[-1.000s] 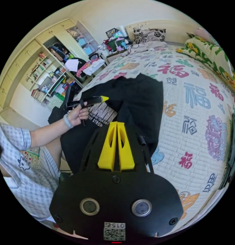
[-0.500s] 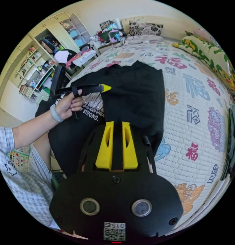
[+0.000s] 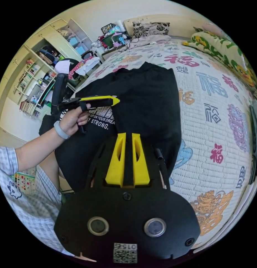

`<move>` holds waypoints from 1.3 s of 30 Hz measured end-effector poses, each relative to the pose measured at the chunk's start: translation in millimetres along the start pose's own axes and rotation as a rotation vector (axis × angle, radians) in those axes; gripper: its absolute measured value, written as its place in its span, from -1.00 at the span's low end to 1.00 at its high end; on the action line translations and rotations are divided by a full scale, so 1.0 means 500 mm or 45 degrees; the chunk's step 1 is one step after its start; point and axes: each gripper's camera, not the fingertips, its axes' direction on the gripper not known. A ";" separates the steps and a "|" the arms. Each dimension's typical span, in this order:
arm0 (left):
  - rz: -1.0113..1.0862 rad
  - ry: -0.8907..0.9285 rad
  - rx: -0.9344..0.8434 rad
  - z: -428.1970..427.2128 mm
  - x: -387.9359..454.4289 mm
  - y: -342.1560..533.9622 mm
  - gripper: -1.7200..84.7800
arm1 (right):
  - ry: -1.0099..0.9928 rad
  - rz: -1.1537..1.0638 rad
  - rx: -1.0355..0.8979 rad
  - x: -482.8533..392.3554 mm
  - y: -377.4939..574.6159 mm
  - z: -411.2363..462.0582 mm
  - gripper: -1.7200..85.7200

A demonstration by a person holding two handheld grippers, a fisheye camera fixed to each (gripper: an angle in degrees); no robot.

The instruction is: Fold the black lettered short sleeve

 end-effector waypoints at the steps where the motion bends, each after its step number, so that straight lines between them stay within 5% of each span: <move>1: -0.005 -0.066 -0.033 0.000 0.000 0.009 -0.92 | 0.019 -0.004 -0.085 -0.005 -0.006 0.028 -0.87; 4: 0.004 -0.211 -0.006 -0.023 0.012 0.033 -0.95 | 0.077 -0.014 -0.098 -0.012 0.015 0.058 -0.92; 9: -0.056 -0.145 -0.020 -0.066 0.025 0.022 -0.96 | 0.025 0.134 -0.070 0.020 0.045 0.021 -0.94; 14: -0.016 0.053 0.228 -0.155 0.064 -0.081 -0.86 | 0.047 0.418 0.215 0.118 0.083 -0.066 -0.78; 27: 0.021 0.061 -0.129 0.003 0.207 -0.375 -0.94 | 0.195 0.373 0.104 0.139 0.035 0.044 -0.86; 34: 0.034 0.020 -0.059 -0.086 0.230 -0.381 -0.89 | 0.160 0.406 0.162 0.130 0.061 0.082 -0.86; 39: -0.013 0.079 0.127 -0.298 0.191 -0.295 -0.77 | 0.239 0.427 0.138 0.087 0.093 0.066 -0.84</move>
